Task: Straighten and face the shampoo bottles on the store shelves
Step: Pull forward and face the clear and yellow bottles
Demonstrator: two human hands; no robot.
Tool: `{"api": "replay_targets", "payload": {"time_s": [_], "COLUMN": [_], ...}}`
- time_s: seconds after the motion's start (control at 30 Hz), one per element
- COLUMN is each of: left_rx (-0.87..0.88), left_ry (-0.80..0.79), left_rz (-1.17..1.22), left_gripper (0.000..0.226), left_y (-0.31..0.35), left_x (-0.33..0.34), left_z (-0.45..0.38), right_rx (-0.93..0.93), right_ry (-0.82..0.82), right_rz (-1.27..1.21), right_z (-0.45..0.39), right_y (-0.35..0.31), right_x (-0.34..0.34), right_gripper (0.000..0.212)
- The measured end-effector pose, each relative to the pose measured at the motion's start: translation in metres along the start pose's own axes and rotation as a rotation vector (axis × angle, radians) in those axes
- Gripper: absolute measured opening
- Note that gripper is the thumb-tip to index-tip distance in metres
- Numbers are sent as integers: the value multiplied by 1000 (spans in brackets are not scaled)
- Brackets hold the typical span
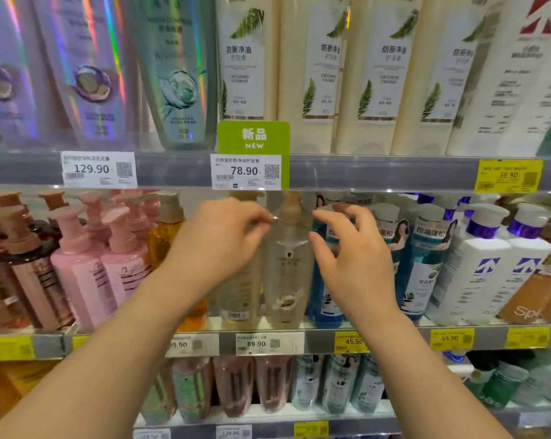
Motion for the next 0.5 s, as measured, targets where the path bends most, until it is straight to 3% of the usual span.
{"api": "replay_targets", "payload": {"time_s": [0.07,0.23,0.5], "left_rx": [-105,-259,-218], "left_ry": [168,7,-71], "left_rz": [-54,-304,-332], "left_gripper": [23,59,63], "left_y": [-21,-30,-36], "left_x": [-19,11,25], "left_z": [6,12,3], "right_rx": [-34,-21,88], "right_ry": [22,31,51], "right_rz": [-47,-65,-61], "right_z": [2,8,16], "right_y": [-7,-17,-13], "right_x": [8,28,29], "right_gripper": [27,24,24]}}
Point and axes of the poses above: each hand's wrist, its own z-axis away from the middle knuckle, its own x-axis out of the palm, y = z × x, the point moved 7 cm from there along -z, towards the middle knuckle, and after that the axes turned 2 degrees about x, right-handed, at the moved point
